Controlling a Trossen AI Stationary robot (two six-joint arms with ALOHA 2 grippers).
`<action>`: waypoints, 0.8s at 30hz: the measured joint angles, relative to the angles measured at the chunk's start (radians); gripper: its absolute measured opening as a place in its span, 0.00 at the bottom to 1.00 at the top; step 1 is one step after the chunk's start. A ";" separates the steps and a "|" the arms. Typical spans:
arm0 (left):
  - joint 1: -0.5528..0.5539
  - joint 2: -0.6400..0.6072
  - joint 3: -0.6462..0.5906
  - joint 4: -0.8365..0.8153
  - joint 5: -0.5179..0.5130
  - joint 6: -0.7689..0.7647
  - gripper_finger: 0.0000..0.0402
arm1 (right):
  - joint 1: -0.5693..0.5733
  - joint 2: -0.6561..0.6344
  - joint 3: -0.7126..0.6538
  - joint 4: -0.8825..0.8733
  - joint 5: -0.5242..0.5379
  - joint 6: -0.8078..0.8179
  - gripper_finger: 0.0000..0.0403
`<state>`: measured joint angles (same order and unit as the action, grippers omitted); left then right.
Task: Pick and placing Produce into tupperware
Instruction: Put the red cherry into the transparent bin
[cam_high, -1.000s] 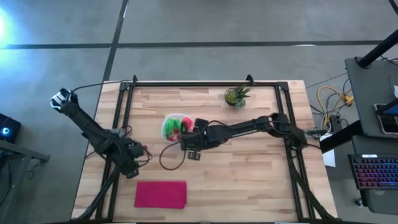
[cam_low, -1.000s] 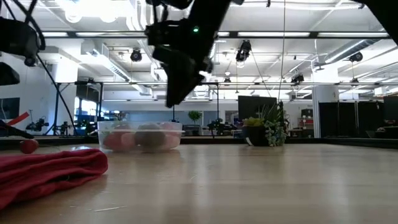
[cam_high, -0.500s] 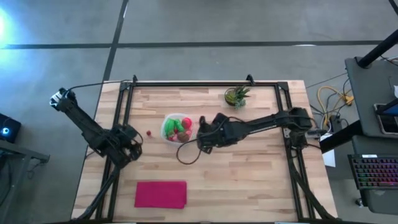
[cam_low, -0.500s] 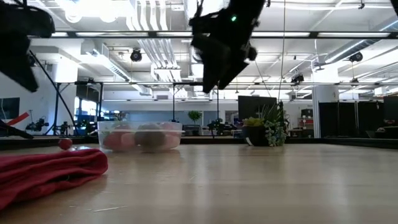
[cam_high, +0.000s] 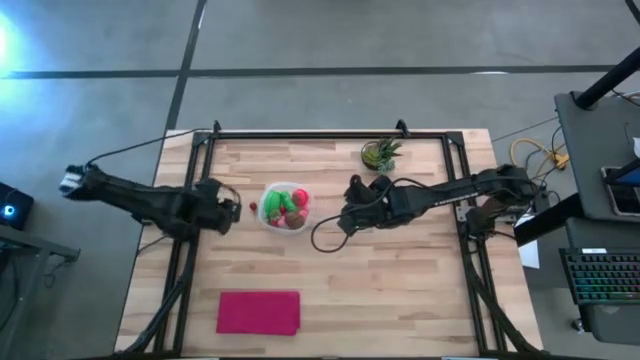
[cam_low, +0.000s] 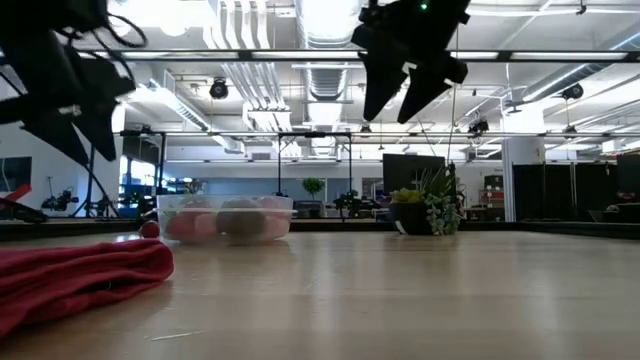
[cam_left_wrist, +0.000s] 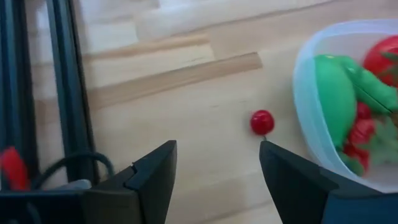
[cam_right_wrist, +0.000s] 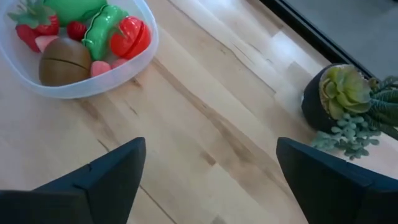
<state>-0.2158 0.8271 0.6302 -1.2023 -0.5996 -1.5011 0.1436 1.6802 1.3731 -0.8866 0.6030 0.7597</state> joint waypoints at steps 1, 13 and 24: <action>0.049 0.011 -0.010 0.039 0.024 0.030 0.54 | 0.000 -0.005 -0.004 -0.002 0.000 0.000 0.88; 0.652 0.202 -0.043 0.429 0.491 0.570 0.54 | 0.010 -0.011 -0.004 -0.026 -0.061 -0.035 0.88; 0.617 0.381 -0.008 0.562 0.692 1.041 0.53 | 0.016 -0.011 -0.004 -0.062 -0.063 -0.031 0.87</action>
<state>0.4012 1.2083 0.6220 -0.6400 0.0927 -0.4603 0.1596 1.6688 1.3693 -0.9487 0.5396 0.7282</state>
